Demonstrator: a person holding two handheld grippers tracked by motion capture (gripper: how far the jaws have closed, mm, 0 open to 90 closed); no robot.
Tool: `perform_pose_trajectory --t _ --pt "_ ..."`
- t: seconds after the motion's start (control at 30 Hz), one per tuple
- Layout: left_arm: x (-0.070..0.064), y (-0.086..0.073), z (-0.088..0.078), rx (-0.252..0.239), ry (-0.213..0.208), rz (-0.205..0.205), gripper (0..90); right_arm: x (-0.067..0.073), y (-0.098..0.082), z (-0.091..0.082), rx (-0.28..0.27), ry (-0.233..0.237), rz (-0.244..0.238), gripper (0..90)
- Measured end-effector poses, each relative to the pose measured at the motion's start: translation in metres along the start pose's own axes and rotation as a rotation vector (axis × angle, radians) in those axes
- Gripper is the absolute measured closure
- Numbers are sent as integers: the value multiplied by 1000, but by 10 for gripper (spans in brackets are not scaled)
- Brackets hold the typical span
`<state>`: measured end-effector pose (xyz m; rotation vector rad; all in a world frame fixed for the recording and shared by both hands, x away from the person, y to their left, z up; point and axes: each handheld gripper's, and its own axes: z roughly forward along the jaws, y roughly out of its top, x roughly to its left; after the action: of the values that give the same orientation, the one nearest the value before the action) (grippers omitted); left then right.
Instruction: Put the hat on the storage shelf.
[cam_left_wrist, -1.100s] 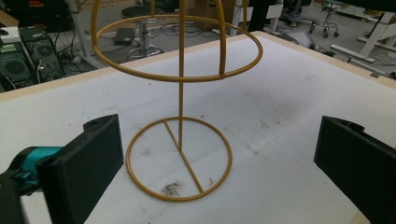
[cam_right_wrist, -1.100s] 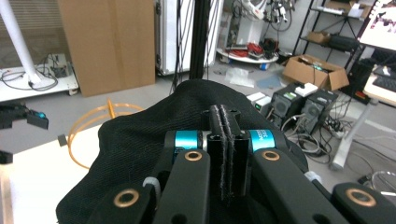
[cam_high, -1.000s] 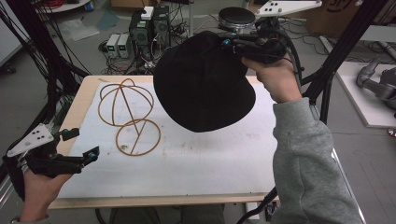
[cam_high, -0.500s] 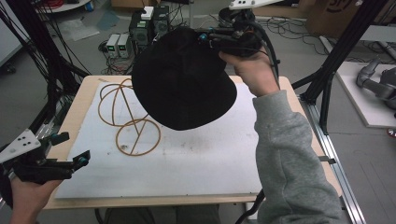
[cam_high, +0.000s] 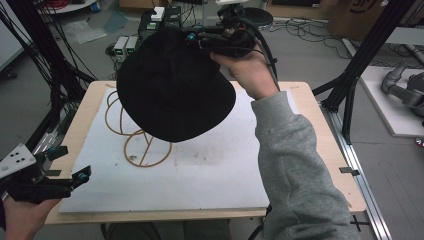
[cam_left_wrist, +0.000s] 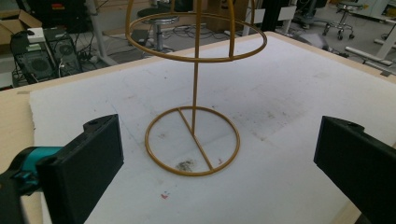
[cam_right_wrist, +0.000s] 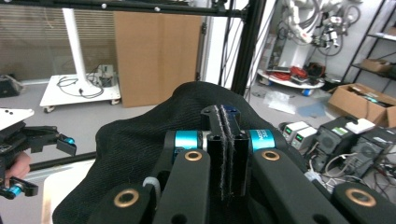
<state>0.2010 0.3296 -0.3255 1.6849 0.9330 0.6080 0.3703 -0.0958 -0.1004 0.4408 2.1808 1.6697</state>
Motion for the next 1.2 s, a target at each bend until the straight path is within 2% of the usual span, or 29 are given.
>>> perform_pose_trajectory --t 0.23,0.27,0.4,0.47,0.57,0.93,1.2 --pt "-3 -1 -4 3 0 6 18 7 4 17 8 22 -16 900" --pt "-3 -2 -4 2 0 6 18 9 5 24 11 30 -18 900" --pt "-4 -4 -5 5 2 5 18 12 6 33 17 41 -18 900" --pt "-5 -5 -6 9 1 5 17 14 5 46 31 52 -28 900" --pt "-7 -7 -7 12 -1 5 17 14 4 52 36 60 -22 900" --pt "-16 -4 -17 6 -3 33 17 16 -10 95 60 99 -14 900" --pt "-16 -2 -20 0 1 31 18 15 -22 119 82 121 2 900"
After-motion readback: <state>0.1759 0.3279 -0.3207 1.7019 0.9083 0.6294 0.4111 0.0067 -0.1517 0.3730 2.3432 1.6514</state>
